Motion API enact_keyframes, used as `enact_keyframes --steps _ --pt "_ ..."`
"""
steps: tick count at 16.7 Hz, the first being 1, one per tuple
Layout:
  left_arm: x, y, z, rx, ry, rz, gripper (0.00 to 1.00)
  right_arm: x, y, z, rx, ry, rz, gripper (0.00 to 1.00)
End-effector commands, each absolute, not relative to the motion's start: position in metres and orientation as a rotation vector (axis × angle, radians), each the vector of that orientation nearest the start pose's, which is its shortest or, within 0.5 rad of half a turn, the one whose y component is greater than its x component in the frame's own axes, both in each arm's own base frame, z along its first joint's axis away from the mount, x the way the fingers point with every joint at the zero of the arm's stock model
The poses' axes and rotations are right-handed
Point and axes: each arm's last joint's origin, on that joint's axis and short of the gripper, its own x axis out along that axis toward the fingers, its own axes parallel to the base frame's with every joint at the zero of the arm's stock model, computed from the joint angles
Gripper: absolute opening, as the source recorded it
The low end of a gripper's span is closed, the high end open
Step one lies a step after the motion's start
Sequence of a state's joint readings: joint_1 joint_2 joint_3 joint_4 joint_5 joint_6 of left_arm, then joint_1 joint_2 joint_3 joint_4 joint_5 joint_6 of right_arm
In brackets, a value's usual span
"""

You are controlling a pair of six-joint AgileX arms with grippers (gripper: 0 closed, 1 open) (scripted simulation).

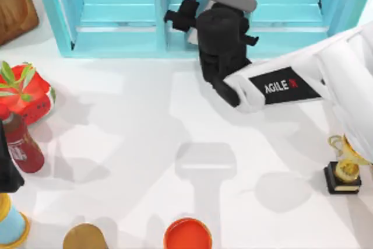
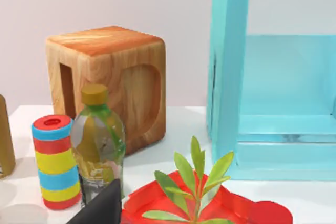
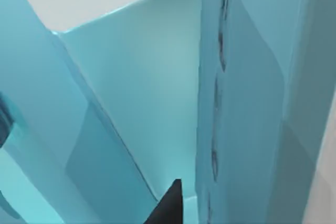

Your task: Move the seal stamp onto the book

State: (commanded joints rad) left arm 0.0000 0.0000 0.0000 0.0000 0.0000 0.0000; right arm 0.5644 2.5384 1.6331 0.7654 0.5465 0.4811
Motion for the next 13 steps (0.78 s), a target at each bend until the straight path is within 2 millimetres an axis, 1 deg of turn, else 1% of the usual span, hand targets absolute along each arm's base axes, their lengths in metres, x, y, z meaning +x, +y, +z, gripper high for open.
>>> enact_keyframes --steps 6,7,13 --pt "0.1057 -0.0012 0.1600 0.000 0.000 0.000 1.00 0.4573 0.2782 0.0803 0.399 0.123 0.018 0.02" --pt "0.1057 -0.0012 0.1600 0.000 0.000 0.000 1.00 0.4573 0.2782 0.0803 0.399 0.123 0.018 0.00" --pt "0.1057 -0.0012 0.1600 0.000 0.000 0.000 1.00 0.4573 0.2782 0.0803 0.399 0.123 0.018 0.00"
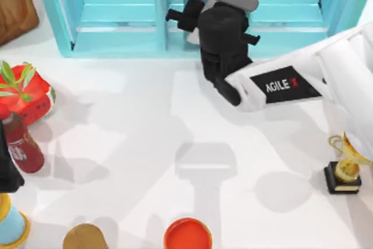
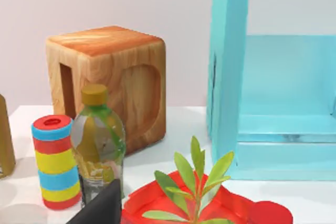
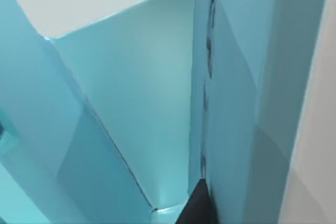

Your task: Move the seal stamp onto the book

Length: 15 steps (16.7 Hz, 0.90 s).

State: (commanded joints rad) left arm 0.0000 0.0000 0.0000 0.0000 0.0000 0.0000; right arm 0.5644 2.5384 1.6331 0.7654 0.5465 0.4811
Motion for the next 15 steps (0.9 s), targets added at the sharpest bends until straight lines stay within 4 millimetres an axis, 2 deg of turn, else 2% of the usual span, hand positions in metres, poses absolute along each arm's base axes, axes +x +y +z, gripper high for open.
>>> enact_keyframes --steps 3,6,10,13,15 --pt "0.106 -0.001 0.160 0.000 0.000 0.000 1.00 0.455 0.281 0.079 0.398 0.127 0.024 0.00" --pt "0.106 -0.001 0.160 0.000 0.000 0.000 1.00 0.443 0.288 0.098 0.391 0.131 0.018 0.00" --pt "0.106 -0.001 0.160 0.000 0.000 0.000 1.00 0.400 0.298 0.161 0.379 0.130 0.005 0.00" --pt "0.106 -0.001 0.160 0.000 0.000 0.000 1.00 0.350 0.299 0.217 0.383 0.122 0.007 0.00" --pt "0.106 -0.001 0.160 0.000 0.000 0.000 1.00 0.315 0.296 0.246 0.391 0.119 0.013 0.00"
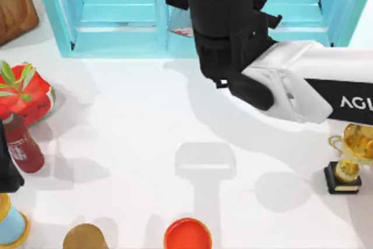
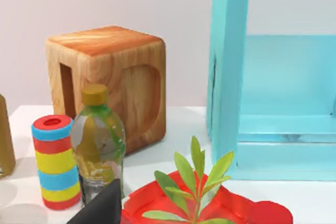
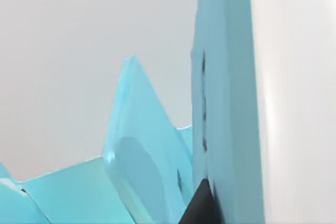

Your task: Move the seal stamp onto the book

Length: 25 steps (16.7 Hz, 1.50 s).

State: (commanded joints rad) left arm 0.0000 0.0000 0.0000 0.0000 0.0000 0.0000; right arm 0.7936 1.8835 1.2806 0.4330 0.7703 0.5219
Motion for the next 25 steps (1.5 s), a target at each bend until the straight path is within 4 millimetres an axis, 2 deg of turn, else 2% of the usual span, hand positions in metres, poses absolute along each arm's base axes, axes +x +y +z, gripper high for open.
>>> enact_keyframes --steps 3,5,13,15,18,25 --pt "0.106 -0.001 0.160 0.000 0.000 0.000 1.00 0.273 0.288 0.272 0.398 0.122 0.021 0.00" --pt "0.106 -0.001 0.160 0.000 0.000 0.000 1.00 0.258 0.284 0.278 0.398 0.126 0.024 0.00" --pt "0.106 -0.001 0.160 0.000 0.000 0.000 1.00 0.257 0.283 0.275 0.366 0.130 0.029 0.00" --pt "0.106 -0.001 0.160 0.000 0.000 0.000 1.00 0.256 0.284 0.268 0.293 0.132 0.045 0.00" --pt "0.106 -0.001 0.160 0.000 0.000 0.000 1.00 0.255 0.283 0.249 0.094 0.140 0.076 0.00" --pt "0.106 -0.001 0.160 0.000 0.000 0.000 1.00 0.246 0.266 0.186 -0.625 0.153 0.196 0.00"
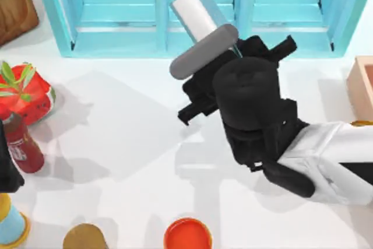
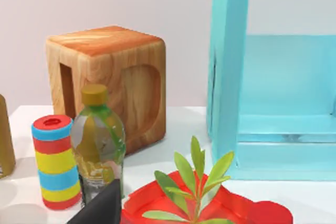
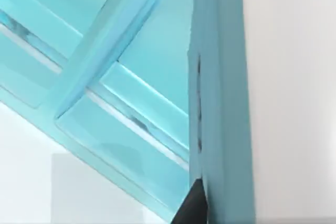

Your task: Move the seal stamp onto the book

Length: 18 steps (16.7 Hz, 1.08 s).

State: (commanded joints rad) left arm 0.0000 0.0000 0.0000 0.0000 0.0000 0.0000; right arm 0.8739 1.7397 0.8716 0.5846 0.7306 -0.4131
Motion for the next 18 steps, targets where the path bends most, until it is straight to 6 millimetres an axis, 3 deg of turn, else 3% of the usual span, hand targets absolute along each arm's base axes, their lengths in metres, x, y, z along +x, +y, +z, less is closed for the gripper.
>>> enact_keyframes --steps 5,9,12,18 --pt "0.106 -0.001 0.160 0.000 0.000 0.000 1.00 0.233 0.240 0.152 -1.136 0.112 0.311 0.00" --pt "0.106 -0.001 0.160 0.000 0.000 0.000 1.00 0.223 0.221 0.138 -1.408 0.054 0.374 0.00" --pt "0.106 -0.001 0.160 0.000 0.000 0.000 1.00 0.219 0.213 0.134 -1.502 0.022 0.393 0.00" --pt "0.106 -0.001 0.160 0.000 0.000 0.000 1.00 0.217 0.213 0.131 -1.520 0.023 0.407 0.00"
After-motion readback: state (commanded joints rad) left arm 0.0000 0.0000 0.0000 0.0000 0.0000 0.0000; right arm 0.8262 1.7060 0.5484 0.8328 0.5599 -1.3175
